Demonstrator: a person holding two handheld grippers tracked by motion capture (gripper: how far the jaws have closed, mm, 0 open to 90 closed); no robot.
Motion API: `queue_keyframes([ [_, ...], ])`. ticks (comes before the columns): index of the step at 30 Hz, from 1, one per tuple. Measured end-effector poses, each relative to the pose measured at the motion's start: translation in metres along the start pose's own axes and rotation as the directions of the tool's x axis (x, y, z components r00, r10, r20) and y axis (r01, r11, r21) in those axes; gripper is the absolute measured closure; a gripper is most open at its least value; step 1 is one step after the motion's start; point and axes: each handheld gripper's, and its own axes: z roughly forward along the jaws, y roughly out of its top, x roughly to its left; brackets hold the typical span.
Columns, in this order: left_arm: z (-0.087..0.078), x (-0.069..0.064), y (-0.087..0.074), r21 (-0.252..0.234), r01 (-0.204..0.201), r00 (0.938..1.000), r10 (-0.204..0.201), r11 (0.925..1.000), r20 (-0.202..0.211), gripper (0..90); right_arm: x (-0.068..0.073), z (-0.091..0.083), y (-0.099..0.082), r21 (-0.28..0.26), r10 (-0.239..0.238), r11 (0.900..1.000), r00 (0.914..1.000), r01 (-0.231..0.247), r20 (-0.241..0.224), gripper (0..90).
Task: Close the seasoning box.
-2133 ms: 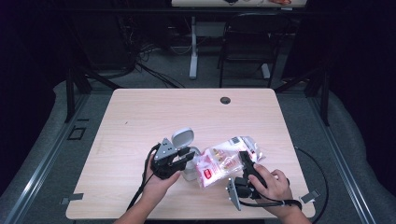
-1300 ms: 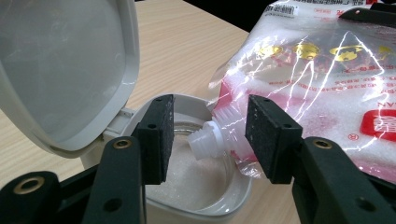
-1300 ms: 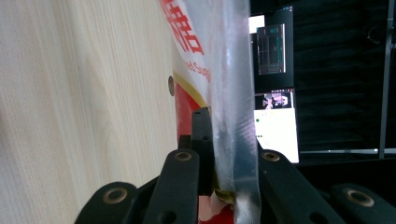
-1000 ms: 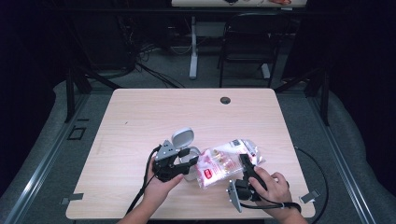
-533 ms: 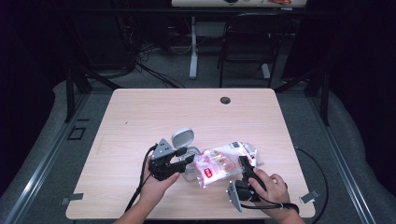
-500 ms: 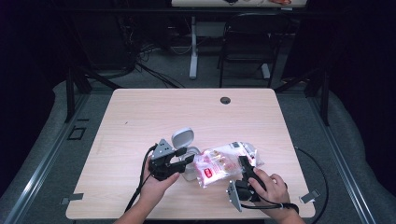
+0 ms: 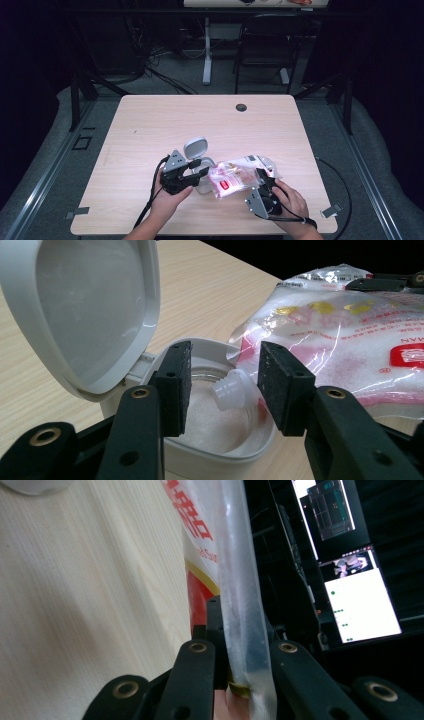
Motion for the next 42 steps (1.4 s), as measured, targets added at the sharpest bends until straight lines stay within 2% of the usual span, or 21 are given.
queue_keyframes([
  [5, 0.0, 0.0, 0.0, -0.006, 0.0, 1.0, 0.0, 1.0, 0.003, 57.0, -0.001, 0.001, -0.002, 0.001, 0.065, 0.9979, 0.9972, -0.065, -0.038, 85.1],
  [8, 0.0, -0.001, 0.0, -0.006, 0.001, 1.0, -0.001, 1.0, 0.004, 57.0, -0.003, 0.0, -0.002, 0.007, 0.082, 0.9966, 0.9956, -0.082, -0.046, 85.2],
  [9, 0.0, -0.001, 0.0, -0.007, 0.001, 1.0, -0.001, 1.0, 0.005, 57.1, -0.002, 0.002, -0.003, -0.009, 0.107, 0.9942, 0.993, -0.107, -0.05, 85.2],
  [12, -0.001, -0.001, 0.0, -0.006, 0.001, 1.0, -0.001, 1.0, 0.002, 57.1, -0.003, 0.003, -0.003, -0.008, 0.141, 0.9898, 0.9881, -0.142, -0.061, 85.2],
  [13, -0.001, 0.0, 0.001, -0.012, -0.001, 1.0, 0.001, 0.9999, 0.005, 57.1, -0.006, 0.002, -0.003, 0.007, 0.142, 0.9898, 0.9878, -0.142, -0.063, 85.2],
  [18, -0.002, 0.0, 0.002, -0.017, 0.0, 1.0, 0.0, 0.9999, 0.003, 57.2, -0.01, 0.002, -0.003, -0.009, 0.2, 0.9794, 0.977, -0.202, -0.073, 85.3],
  [23, -0.004, -0.001, 0.004, -0.035, 0.004, 1.0, -0.004, 0.9994, 0.007, 57.2, -0.012, 0.001, -0.002, -0.009, 0.218, 0.9755, 0.9727, -0.22, -0.078, 85.4],
  [26, -0.007, -0.002, 0.007, -0.044, -0.007, 1.0, 0.007, 0.999, 0.007, 56.9, -0.014, 0.0, -0.001, -0.016, 0.224, 0.9741, 0.9717, -0.226, -0.075, 85.4],
  [32, -0.012, -0.005, 0.011, -0.061, -0.021, 0.9998, 0.021, 0.9979, -0.001, 55.4, -0.018, -0.003, 0.0, -0.025, 0.216, 0.9757, 0.9746, -0.218, -0.059, 85.5],
  [38, -0.016, -0.003, 0.012, -0.076, -0.019, 0.9998, 0.019, 0.9969, -0.01, 55.2, -0.017, -0.005, -0.002, -0.023, 0.209, 0.9772, 0.9758, -0.211, -0.063, 85.5],
  [42, -0.022, -0.001, 0.015, -0.092, -0.014, 0.9998, 0.013, 0.9957, -0.014, 55.1, -0.018, -0.006, -0.003, -0.033, 0.226, 0.9729, 0.9717, -0.229, -0.069, 85.5],
])
